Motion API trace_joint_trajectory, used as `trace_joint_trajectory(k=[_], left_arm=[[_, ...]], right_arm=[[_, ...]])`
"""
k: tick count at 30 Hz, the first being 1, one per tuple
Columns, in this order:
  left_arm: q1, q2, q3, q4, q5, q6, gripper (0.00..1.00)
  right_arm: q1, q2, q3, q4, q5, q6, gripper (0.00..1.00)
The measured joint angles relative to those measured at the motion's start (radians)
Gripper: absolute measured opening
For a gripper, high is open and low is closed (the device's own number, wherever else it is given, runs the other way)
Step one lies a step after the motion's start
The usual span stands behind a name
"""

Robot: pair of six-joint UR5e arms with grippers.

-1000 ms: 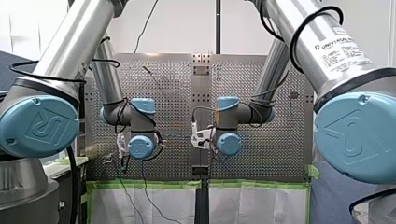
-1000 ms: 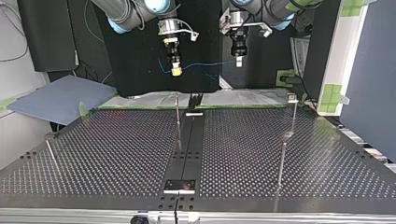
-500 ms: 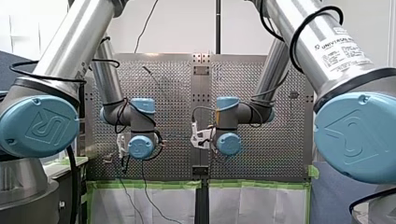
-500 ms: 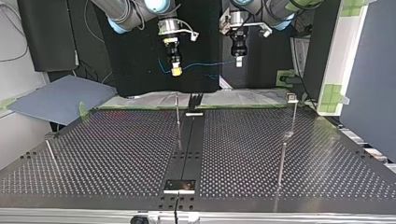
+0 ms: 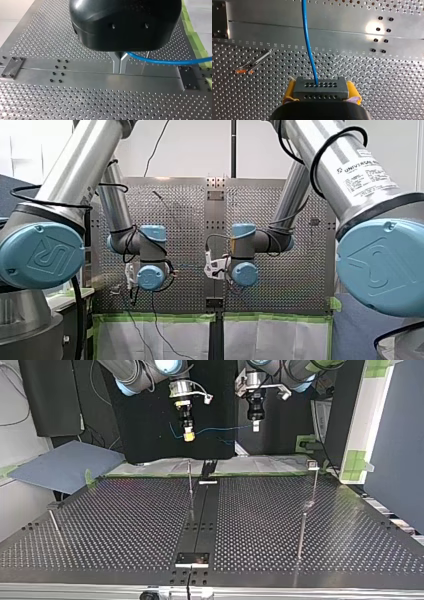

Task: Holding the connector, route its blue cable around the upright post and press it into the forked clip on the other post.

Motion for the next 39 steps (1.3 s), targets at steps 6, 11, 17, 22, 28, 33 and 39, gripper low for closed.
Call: trace_joint_trajectory(k=[6, 11, 17, 22, 28, 33, 39], left_arm=[[0.0, 0.0, 0.0, 0.0, 0.0, 0.0, 0.0], [0.0, 0.0, 0.0, 0.0, 0.0, 0.0, 0.02], [0.0, 0.0, 0.0, 0.0, 0.0, 0.0, 0.02], [0.0, 0.0, 0.0, 0.0, 0.0, 0.0, 0.02], [0.0, 0.0, 0.0, 0.0, 0.0, 0.0, 0.02], [0.0, 0.0, 0.0, 0.0, 0.0, 0.0, 0.02], [0.0, 0.0, 0.0, 0.0, 0.0, 0.0, 0.02]], right_arm=[[0.0, 0.0, 0.0, 0.0, 0.0, 0.0, 0.0], [0.0, 0.0, 0.0, 0.0, 0.0, 0.0, 0.0], [0.0, 0.0, 0.0, 0.0, 0.0, 0.0, 0.0], [0.0, 0.0, 0.0, 0.0, 0.0, 0.0, 0.0], [0.0, 0.0, 0.0, 0.0, 0.0, 0.0, 0.0], [0.0, 0.0, 0.0, 0.0, 0.0, 0.0, 0.0], [0.0, 0.0, 0.0, 0.0, 0.0, 0.0, 0.0]])
